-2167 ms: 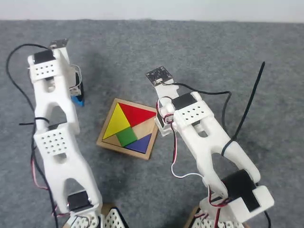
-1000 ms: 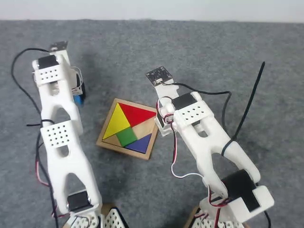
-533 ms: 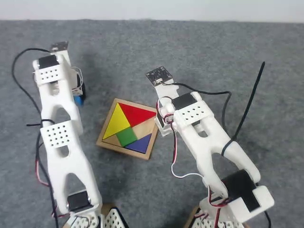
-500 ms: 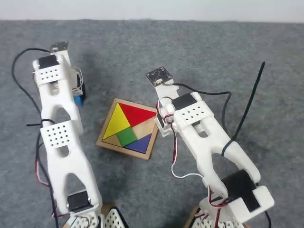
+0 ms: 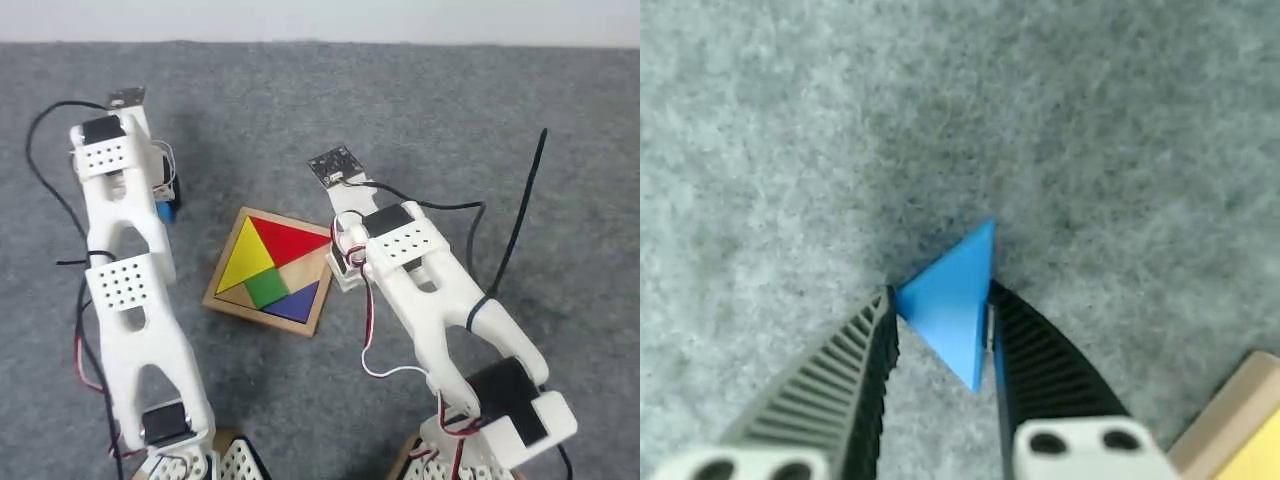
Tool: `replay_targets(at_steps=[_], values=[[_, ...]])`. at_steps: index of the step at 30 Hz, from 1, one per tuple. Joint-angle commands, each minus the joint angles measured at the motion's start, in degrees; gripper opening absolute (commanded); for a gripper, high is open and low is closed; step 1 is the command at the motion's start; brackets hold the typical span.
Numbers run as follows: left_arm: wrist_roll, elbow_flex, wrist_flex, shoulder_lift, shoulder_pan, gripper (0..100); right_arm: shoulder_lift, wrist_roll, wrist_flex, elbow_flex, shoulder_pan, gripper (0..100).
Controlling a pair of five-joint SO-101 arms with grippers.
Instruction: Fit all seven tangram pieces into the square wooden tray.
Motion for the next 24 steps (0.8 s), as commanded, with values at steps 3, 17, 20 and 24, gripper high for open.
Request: replay_targets(at_steps=[3, 17, 20, 24], values=[[-0.62, 0.84, 2.29, -0.97, 0.09, 7, -3.91, 0.79, -0.75, -0.7, -0.04, 0.6], [-0.44, 15.52, 2.02, -18.11, -0.44, 7, -4.0, 0.79, -0.57, -0.79, -0.04, 0.6], [-0.53, 21.14, 0.88, -23.03, -0.53, 7, -4.0, 0.79, -0.57, -0.79, -0.04, 0.6], [-0.7, 31.69, -3.43, -29.8, -0.62, 7, -6.02, 0.79, -0.4, -0.35, -0.04, 0.6]])
